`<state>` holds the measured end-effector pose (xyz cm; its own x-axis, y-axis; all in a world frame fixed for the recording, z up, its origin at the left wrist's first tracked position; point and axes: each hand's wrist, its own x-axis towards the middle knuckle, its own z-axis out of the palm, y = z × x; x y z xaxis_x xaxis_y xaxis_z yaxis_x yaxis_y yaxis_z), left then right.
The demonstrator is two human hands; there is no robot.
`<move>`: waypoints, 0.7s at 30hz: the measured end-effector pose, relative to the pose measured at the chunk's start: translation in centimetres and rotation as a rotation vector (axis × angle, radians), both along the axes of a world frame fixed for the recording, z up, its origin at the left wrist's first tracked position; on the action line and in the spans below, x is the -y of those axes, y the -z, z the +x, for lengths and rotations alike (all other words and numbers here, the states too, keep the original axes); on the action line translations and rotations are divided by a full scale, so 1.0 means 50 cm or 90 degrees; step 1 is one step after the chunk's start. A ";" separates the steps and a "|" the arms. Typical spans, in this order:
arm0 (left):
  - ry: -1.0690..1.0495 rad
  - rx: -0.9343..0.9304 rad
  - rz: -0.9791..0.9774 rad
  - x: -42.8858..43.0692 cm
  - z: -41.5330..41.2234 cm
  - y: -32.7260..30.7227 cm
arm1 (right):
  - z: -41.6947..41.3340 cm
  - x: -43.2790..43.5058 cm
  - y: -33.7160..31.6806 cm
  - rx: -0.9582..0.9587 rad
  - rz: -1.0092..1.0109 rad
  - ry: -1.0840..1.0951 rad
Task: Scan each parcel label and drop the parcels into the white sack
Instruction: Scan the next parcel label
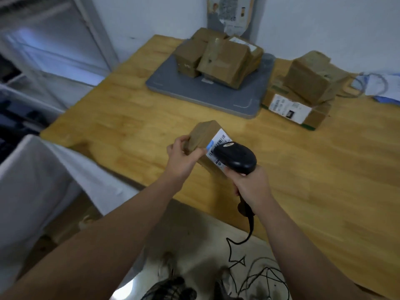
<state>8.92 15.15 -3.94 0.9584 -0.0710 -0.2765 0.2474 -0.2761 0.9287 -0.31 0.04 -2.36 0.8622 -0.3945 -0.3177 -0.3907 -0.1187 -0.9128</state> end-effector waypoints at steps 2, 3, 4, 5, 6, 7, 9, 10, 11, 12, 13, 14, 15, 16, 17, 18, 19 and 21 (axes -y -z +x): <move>-0.031 -0.004 0.013 -0.077 -0.010 -0.003 | 0.013 -0.065 0.006 0.003 0.014 -0.037; -0.045 -0.004 0.017 -0.117 -0.014 -0.006 | 0.020 -0.099 0.008 0.007 0.019 -0.053; -0.057 -0.004 0.018 -0.157 -0.018 -0.008 | 0.027 -0.133 0.012 0.009 0.024 -0.066; -0.068 -0.006 0.021 -0.200 -0.022 -0.011 | 0.035 -0.169 0.017 0.007 0.028 -0.080; -0.076 -0.008 0.026 -0.245 -0.025 -0.013 | 0.043 -0.207 0.023 0.001 0.033 -0.095; -0.079 -0.007 0.034 -0.289 -0.028 -0.013 | 0.051 -0.245 0.028 -0.007 0.038 -0.106; -0.085 0.001 0.053 -0.384 -0.035 -0.008 | 0.067 -0.330 0.043 -0.024 0.055 -0.128; -0.091 0.008 0.062 -0.433 -0.039 -0.002 | 0.075 -0.374 0.052 -0.032 0.065 -0.140; -0.103 0.013 0.073 -0.481 -0.045 0.004 | 0.080 -0.418 0.061 -0.043 0.071 -0.157; -0.118 0.016 0.085 -0.528 -0.051 0.011 | 0.084 -0.460 0.071 -0.056 0.070 -0.182; -0.131 0.019 0.098 -0.575 -0.059 0.019 | 0.086 -0.500 0.079 -0.071 0.063 -0.210; -0.145 0.026 0.115 -0.619 -0.068 0.027 | 0.086 -0.534 0.088 -0.086 0.057 -0.236; -0.158 0.037 0.147 -0.661 -0.077 0.036 | 0.084 -0.564 0.097 -0.096 0.056 -0.251; -0.161 0.054 0.207 -0.700 -0.084 0.046 | 0.082 -0.589 0.108 -0.104 0.061 -0.261; -0.145 0.072 0.295 -0.734 -0.089 0.055 | 0.079 -0.610 0.117 -0.112 0.058 -0.272; -0.105 0.087 0.403 -0.761 -0.093 0.063 | 0.075 -0.628 0.127 -0.119 0.049 -0.285; -0.045 0.099 0.518 -0.779 -0.095 0.069 | 0.072 -0.642 0.136 -0.126 0.035 -0.295; 0.097 0.122 0.702 -0.801 -0.089 0.089 | 0.068 -0.664 0.153 -0.137 0.015 -0.301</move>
<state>4.47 55.18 -8.38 0.9939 0.0012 -0.1104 0.0209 -0.9839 0.1777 3.09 33.27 -10.03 0.8590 0.0315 -0.5110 -0.4782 -0.3072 -0.8228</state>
